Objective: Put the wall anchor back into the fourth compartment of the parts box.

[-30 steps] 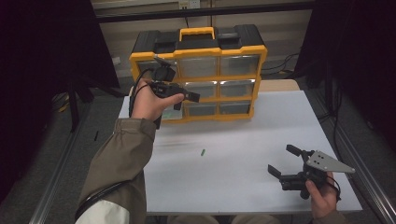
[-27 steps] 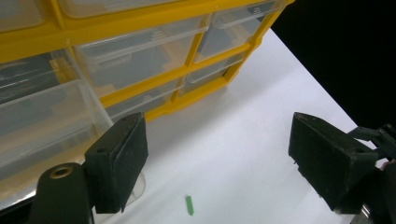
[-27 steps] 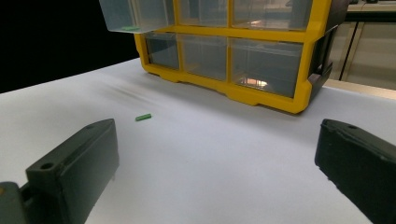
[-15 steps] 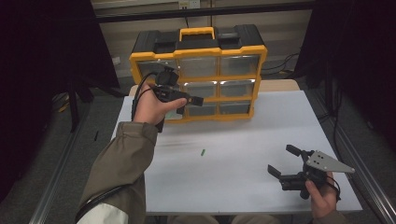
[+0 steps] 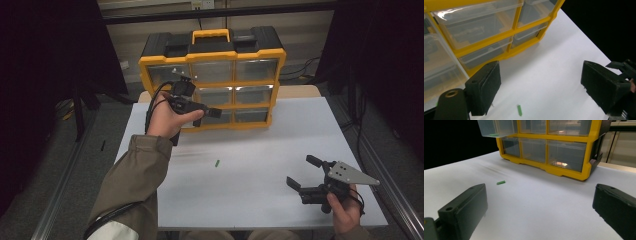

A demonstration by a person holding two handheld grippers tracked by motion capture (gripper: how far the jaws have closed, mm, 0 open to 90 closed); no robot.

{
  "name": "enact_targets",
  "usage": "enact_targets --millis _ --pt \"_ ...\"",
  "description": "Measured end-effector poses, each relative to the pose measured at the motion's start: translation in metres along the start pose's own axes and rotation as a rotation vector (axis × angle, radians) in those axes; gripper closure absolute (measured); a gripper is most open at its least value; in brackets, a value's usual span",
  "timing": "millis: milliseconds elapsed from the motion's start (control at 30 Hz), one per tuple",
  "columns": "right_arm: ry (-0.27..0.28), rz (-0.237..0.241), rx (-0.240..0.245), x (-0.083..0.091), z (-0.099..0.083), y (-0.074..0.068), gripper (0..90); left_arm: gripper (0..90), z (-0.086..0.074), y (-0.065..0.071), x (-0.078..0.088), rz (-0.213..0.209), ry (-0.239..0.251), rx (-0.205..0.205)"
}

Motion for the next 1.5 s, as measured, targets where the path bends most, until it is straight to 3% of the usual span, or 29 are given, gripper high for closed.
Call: enact_targets --millis 433,1000,1500 --pt "0.001 -0.001 0.001 0.0 0.0 0.0 0.0 16.0 -0.01 0.003 -0.009 -0.019 -0.001 -0.001" --pt "0.001 -0.003 0.0 0.0 0.0 0.0 0.0 14.8 -0.023 0.001 -0.02 -0.006 0.007 -0.011" --pt "0.003 0.0 0.0 0.0 0.0 0.0 0.0 14.7 -0.041 -0.002 -0.032 -0.005 -0.019 -0.012"
Point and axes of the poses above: each handheld gripper's, and its own axes: x roughly backward along the jaws, z roughly out of its top, y roughly to its right, the point moved 9 cm from there along -x, roughly forward along the jaws, and after that the axes turned 1 degree about -y, right-handed, at the moved point
